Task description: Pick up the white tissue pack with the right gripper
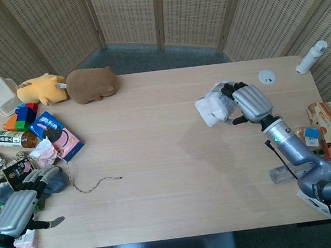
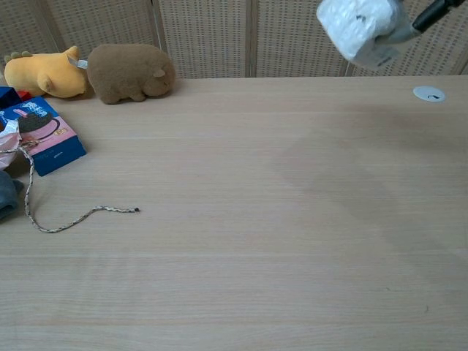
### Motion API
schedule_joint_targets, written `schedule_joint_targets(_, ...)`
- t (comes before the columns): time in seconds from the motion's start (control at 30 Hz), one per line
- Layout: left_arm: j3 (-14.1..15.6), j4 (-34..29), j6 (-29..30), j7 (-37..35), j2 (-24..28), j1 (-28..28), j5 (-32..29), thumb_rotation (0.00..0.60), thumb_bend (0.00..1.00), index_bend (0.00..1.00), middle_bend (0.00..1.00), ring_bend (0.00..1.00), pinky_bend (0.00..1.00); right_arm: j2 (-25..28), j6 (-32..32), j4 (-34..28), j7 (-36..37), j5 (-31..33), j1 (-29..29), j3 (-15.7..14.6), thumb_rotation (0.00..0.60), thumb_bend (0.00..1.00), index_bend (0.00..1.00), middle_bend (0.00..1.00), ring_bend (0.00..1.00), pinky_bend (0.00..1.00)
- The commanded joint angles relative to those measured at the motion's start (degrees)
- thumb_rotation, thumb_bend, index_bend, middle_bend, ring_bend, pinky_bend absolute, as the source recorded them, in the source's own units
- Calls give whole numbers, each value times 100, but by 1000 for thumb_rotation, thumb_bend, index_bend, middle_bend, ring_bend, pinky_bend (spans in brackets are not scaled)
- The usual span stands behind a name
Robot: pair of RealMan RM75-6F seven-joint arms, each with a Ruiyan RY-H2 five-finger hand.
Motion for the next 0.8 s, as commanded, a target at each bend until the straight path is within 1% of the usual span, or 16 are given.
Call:
schedule_joint_targets(0.03,16,21,25,-32,-2,23,22,600,2,0,0,0,0,155,124,-223,19,140,-5,184,600,321,685,821,541,352)
schedule_joint_targets(0.17,37,54,57,-82,4,55,45,600,1,0,0,0,0,272,249,-407,33,272,-43,365,600,320,692,826,541,346)
schedule_joint_targets(0.3,49,63,86,-109,15,76,77,600,2,0,0,0,0,381,283,-540,83,344,-68,464,600,318,694,826,541,345)
schedule_joint_targets(0.8,28,-29,104,-70,89,59,122,600,1,0,0,0,0,558,413,-666,116,358,-221,526,600,317,695,827,541,339)
